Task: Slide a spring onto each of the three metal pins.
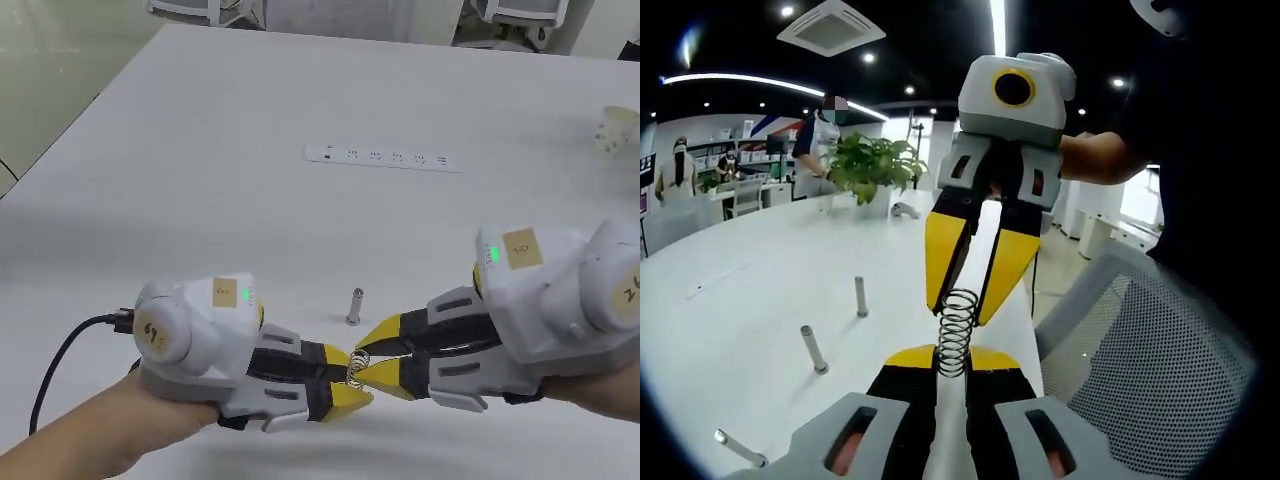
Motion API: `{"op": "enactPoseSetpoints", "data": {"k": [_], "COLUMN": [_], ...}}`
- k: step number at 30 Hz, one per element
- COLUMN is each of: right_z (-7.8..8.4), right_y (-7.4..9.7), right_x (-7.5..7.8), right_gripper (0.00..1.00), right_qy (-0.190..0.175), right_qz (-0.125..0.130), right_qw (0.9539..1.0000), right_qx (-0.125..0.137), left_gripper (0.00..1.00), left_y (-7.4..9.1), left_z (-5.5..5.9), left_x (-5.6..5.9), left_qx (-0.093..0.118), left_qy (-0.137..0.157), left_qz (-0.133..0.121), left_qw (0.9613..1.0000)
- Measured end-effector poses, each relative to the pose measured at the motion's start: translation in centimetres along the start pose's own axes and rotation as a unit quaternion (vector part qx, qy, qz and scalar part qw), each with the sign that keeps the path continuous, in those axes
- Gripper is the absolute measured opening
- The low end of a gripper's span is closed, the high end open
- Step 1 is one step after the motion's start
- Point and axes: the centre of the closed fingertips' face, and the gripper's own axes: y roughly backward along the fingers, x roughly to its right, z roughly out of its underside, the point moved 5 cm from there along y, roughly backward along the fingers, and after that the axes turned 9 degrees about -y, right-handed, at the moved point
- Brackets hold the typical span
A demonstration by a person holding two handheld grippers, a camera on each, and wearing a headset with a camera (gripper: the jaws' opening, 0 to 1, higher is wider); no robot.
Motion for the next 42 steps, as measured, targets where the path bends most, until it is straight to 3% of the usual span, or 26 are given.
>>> {"op": "enactPoseSetpoints", "data": {"k": [18,29,42], "right_z": [-0.1,0.0,0.1], "right_y": [0.1,0.3,0.4], "right_x": [-0.3,0.0,0.5], "right_gripper": [0.07,0.07,0.07], "right_qy": [0.025,0.031,0.032], "right_qz": [0.005,0.014,0.025], "right_qw": [0.9996,0.9994,0.9991], "right_qx": [-0.007,-0.011,-0.013], "left_gripper": [0.04,0.13,0.2], "left_y": [-0.1,0.1,1.8], "left_z": [-0.1,-0.3,0.4], "left_x": [0.1,-0.2,-1.2], "left_qx": [0.013,0.018,0.019], "left_qy": [0.018,0.02,0.03], "left_qz": [-0.008,-0.02,-0.054], "left_qw": [0.9997,0.9994,0.9979]}}
